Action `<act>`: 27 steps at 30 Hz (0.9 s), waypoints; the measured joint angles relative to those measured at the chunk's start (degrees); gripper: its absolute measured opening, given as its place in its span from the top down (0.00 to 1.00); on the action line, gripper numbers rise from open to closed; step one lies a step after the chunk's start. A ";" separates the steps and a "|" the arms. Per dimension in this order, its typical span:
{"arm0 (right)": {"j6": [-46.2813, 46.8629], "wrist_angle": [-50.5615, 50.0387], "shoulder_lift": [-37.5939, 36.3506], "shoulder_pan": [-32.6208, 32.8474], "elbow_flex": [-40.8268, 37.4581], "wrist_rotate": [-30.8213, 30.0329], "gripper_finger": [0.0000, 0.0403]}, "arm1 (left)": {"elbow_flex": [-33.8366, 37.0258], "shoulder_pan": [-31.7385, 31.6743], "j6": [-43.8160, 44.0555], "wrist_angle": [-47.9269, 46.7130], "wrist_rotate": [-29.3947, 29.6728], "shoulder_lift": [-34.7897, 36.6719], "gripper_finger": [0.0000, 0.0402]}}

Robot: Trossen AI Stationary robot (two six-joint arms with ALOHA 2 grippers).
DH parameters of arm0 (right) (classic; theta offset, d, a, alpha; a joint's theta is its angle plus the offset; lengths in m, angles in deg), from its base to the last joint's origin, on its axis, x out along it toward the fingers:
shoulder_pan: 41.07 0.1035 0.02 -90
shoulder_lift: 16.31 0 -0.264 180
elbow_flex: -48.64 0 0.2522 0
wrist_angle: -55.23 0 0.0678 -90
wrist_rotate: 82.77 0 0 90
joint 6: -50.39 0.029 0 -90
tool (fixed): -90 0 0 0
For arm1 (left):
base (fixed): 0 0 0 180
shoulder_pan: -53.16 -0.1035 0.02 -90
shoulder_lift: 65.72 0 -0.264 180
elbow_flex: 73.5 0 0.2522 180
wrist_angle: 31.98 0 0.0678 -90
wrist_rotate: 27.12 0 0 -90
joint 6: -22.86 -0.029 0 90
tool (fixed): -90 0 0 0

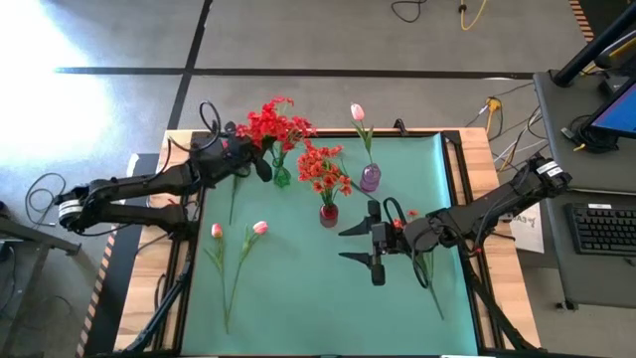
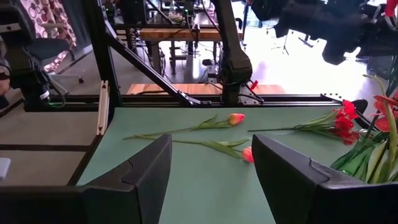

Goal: Sort flowers into vase by color
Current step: Put the red flowers into the green vase

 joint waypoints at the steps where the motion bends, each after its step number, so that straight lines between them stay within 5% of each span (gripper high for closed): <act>1: 0.00 -0.02 0.00 0.00 0.00 -0.01 0.47 | 0.00 0.00 0.13 0.02 0.00 -0.43 1.00; 14: -0.37 -0.11 0.00 0.00 0.00 0.01 0.46 | 0.02 0.00 2.22 0.07 0.02 -1.95 0.97; 27: -0.26 -0.21 0.00 0.00 0.00 0.02 0.46 | 0.02 0.08 4.24 -4.66 0.00 -1.09 0.68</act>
